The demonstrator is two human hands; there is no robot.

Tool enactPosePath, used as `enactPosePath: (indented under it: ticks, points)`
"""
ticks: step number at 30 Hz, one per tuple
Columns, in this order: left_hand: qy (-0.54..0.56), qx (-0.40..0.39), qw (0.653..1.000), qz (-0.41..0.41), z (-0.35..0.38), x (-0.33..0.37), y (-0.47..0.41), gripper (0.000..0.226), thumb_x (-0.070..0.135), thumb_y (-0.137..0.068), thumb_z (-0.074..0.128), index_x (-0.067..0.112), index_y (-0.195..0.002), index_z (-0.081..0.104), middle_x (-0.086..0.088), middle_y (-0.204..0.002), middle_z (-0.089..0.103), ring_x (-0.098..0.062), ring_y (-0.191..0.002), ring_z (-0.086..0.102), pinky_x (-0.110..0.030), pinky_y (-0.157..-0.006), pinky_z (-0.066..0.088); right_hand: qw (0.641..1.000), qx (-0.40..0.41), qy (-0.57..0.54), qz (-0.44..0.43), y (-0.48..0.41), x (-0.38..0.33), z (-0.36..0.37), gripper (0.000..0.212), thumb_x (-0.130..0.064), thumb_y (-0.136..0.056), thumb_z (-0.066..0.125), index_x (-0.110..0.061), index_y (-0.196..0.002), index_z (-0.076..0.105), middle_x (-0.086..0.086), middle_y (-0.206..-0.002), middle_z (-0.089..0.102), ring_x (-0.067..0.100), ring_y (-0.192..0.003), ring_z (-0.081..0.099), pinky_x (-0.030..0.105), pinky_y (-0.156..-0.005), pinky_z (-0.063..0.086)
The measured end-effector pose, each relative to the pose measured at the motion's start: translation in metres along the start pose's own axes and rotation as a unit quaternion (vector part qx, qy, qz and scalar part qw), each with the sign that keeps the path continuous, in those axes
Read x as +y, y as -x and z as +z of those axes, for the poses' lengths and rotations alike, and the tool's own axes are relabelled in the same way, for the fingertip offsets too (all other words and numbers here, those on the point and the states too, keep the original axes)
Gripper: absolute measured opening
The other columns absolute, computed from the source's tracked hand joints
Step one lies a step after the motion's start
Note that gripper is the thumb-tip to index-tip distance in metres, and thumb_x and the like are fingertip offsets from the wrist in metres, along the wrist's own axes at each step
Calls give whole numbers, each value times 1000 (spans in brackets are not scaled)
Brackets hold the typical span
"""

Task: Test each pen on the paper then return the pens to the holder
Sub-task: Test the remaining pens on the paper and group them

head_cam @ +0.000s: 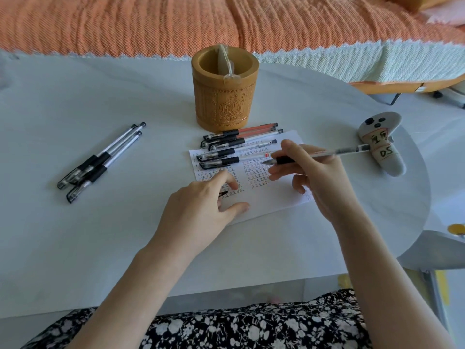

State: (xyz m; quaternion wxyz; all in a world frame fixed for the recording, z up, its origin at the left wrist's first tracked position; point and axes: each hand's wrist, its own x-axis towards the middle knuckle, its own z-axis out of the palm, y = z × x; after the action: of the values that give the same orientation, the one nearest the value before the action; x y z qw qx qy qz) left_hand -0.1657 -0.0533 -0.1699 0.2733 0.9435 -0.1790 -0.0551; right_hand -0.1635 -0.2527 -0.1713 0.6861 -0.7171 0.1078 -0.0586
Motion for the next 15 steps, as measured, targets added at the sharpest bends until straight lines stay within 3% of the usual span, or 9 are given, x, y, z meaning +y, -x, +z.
enactPosePath:
  ticks: [4, 10, 15]
  points:
    - [-2, -21, 1000, -7, 3, 0, 0, 34, 57, -78, 61, 36, -102, 49, 15, -64, 48, -8, -82, 61, -27, -68, 44, 994, 87, 64, -25, -4, 5, 5, 33, -25, -80, 75, -3, -61, 59, 0, -43, 56, 5, -34, 44, 13, -37, 29]
    - [2, -26, 1000, -10, 5, -2, 0, 35, 57, -78, 60, 37, -104, 47, 11, -78, 59, -8, -84, 63, -29, -71, 47, 982, 133, 120, -55, -8, 18, 11, 50, -29, -76, 79, 10, -57, 53, -9, -37, 42, 4, -39, 31, 14, -42, 25]
    - [-5, -25, 1000, -6, 6, -2, 0, 35, 58, -79, 59, 38, -104, 46, 12, -77, 57, -7, -81, 62, -27, -65, 42, 974, 163, 135, -78, -5, 23, 13, 42, -16, -81, 68, 5, -54, 43, 32, -60, 51, 17, -59, 46, 26, -55, 30]
